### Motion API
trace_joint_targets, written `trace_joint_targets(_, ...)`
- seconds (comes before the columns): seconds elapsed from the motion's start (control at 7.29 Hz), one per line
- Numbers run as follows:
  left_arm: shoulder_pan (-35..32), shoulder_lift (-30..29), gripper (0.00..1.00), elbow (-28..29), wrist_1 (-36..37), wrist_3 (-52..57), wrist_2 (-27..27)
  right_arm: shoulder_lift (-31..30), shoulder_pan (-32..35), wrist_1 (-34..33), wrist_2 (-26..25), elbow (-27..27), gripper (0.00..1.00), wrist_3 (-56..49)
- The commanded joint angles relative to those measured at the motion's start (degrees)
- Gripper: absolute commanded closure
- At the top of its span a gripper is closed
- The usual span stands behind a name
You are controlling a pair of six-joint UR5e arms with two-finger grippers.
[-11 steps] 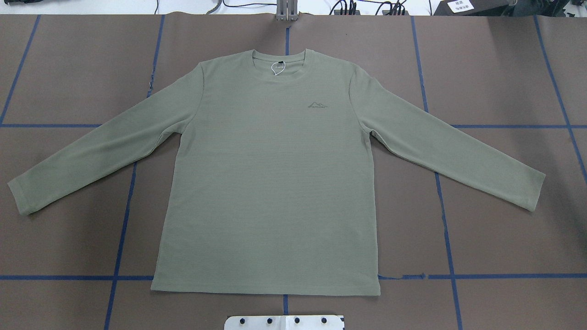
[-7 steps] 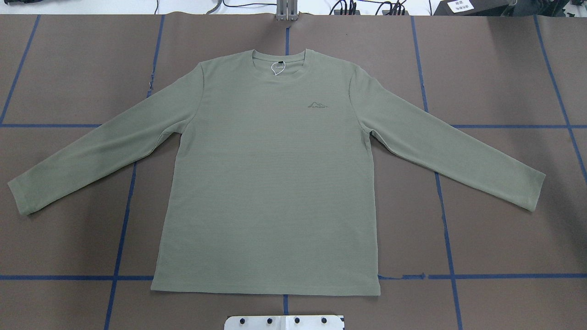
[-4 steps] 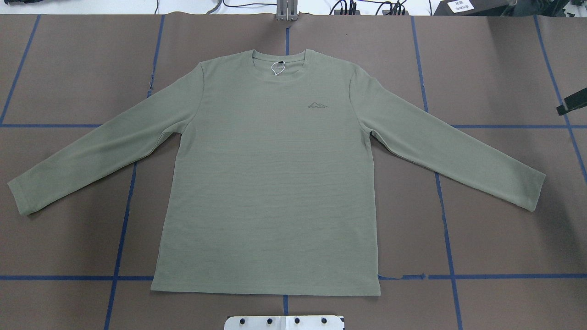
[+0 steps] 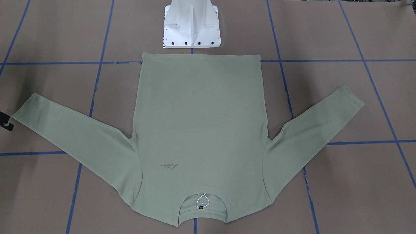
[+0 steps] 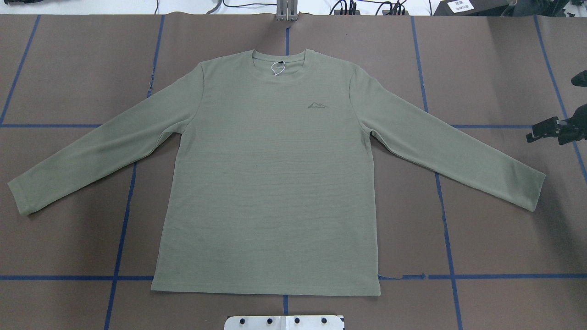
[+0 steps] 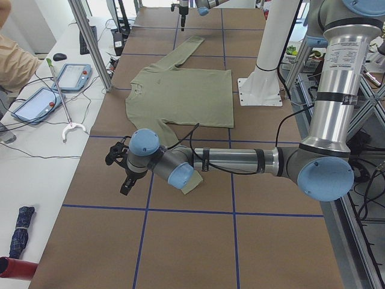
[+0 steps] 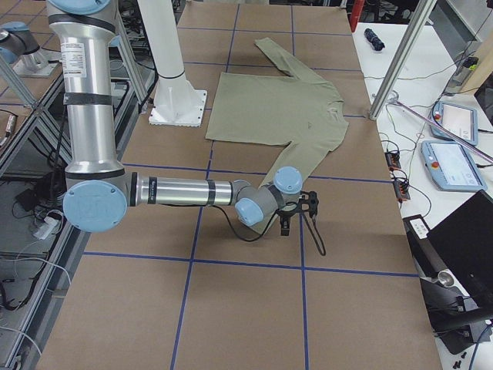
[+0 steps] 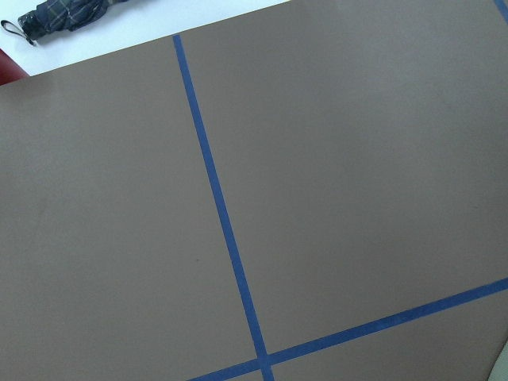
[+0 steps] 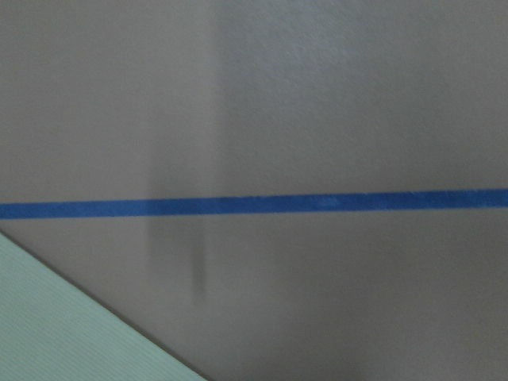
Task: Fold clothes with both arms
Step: 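Move the right gripper toward the cuff of the sleeve nearest it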
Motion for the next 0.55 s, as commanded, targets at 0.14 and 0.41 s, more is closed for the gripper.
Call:
trace_joint_targets(0.14, 0.03, -0.04, 0.0, -0.24, -0.44, -0.35, -0.01, -2.17, -2.96, 10.39, 0.26, -3.32, 0.08, 14.01)
trace_joint_targets(0.41, 0.03, -0.04, 0.0, -0.41, -0.52, -0.44, -0.01, -4.98, -3.94, 13.48, 0.26, -3.32, 0.18, 15.28)
